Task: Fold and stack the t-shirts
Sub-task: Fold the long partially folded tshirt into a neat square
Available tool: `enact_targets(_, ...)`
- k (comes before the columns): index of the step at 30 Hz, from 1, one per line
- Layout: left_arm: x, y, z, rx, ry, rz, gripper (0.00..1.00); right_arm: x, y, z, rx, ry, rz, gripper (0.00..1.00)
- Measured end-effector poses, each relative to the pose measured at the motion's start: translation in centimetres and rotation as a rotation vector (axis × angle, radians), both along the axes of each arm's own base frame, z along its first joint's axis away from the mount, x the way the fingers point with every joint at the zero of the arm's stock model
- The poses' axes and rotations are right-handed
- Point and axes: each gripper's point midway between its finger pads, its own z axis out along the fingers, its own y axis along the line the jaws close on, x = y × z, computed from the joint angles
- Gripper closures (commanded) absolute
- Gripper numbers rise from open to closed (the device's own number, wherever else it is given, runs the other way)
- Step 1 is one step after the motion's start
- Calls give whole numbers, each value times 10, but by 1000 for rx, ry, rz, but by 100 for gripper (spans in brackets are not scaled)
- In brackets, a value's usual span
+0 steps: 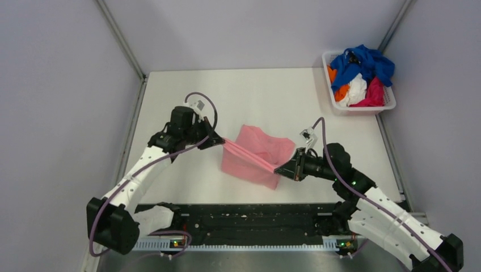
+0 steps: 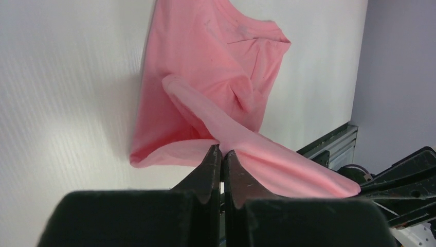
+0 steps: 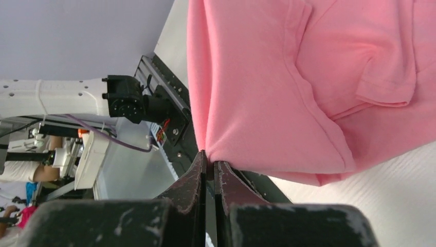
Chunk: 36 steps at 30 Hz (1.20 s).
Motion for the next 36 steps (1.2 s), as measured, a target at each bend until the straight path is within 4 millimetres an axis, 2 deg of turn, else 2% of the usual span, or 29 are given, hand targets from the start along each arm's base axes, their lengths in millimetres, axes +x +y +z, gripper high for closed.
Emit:
enact_targets(5, 19, -13, -7, -14, 27, -29, 100, 9, -8, 7, 11, -28, -66, 100)
enact_targets(9, 37, -21, -11, -11, 38, -41, 100, 23, -15, -1, -11, -7, -118, 100)
enact_targets(12, 54, -27, -22, 4, 60, -45, 100, 42, -22, -17, -49, 39, -175, 100)
enact_targets(17, 82, -37, -43, 30, 112, -46, 100, 71, -33, -27, -67, 45, -250, 100)
enact_targets(23, 124, -44, -68, 73, 140, -14, 100, 121, -54, -56, -99, 87, -377, 100)
enact_targets(26, 144, -52, -80, 78, 152, -16, 95, 140, -64, -70, -116, 102, -438, 100)
enact_targets(27, 150, -55, -85, 81, 158, -18, 91, 146, -66, -75, -125, 109, -452, 95)
enact_targets(28, 156, -57, -90, 84, 162, -20, 84, 151, -68, -80, -136, 116, -462, 88)
enact_targets(29, 162, -59, -97, 89, 168, -22, 71, 157, -70, -86, -152, 124, -470, 83)
enact_targets(30, 167, -60, -103, 97, 172, -25, 58, 165, -72, -91, -171, 128, -481, 74)
enact_targets(32, 176, -60, -113, 124, 174, -28, 41, 182, -79, -101, -212, 139, -505, 50)
enact_targets(33, 183, -59, -117, 136, 174, -26, 31, 190, -84, -106, -228, 145, -518, 32)
enact_targets(34, 190, -59, -119, 147, 172, -23, 17, 199, -90, -109, -241, 152, -535, 21)
enact_targets(35, 196, -58, -119, 155, 167, -22, 6, 207, -95, -112, -251, 154, -550, 11)
enact_targets(36, 201, -58, -117, 161, 156, -22, 4, 213, -100, -112, -259, 151, -563, 9)
